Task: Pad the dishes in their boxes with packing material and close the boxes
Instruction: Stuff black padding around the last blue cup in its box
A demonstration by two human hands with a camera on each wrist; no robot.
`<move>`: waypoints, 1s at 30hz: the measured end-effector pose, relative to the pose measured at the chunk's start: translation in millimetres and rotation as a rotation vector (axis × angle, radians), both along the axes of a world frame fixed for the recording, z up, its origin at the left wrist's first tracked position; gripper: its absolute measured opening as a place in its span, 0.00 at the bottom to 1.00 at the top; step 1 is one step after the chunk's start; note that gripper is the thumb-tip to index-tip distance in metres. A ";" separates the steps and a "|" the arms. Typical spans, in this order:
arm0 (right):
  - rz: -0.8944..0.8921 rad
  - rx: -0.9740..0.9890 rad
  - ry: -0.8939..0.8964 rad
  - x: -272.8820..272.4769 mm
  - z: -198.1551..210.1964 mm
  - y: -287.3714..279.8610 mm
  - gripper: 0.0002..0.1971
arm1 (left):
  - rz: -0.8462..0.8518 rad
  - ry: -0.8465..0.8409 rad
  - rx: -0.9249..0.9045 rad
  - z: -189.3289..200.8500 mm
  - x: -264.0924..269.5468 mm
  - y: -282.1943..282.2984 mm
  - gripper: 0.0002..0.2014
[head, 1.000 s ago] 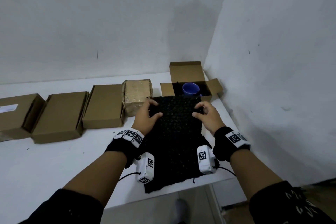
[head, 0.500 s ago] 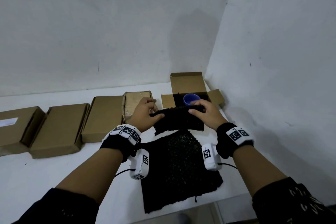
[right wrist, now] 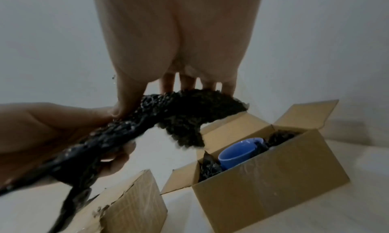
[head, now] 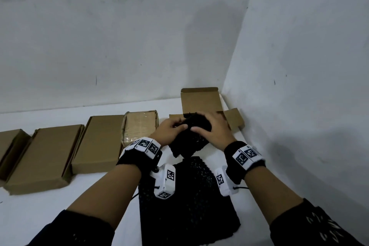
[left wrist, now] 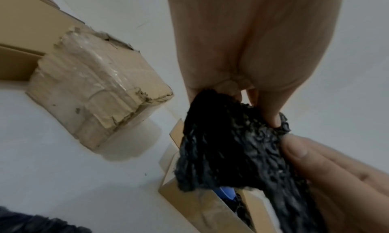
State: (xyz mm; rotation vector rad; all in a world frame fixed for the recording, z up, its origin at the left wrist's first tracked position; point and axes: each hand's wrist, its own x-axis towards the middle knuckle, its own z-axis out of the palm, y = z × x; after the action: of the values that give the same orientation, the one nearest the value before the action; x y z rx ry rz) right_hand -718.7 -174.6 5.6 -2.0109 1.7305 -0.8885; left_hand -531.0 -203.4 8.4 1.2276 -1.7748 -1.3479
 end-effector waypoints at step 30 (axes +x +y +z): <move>-0.463 0.206 0.128 -72.7 -37.7 -67.7 0.11 | 0.490 -0.250 -0.274 -34.2 -47.8 -56.6 0.09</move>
State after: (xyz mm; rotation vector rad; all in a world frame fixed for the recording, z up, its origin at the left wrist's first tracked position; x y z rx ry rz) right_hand -791.4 -242.3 -32.1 -1.5925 2.3088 -0.6830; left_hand -578.8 -260.0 -25.8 1.5892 -1.6034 -0.6754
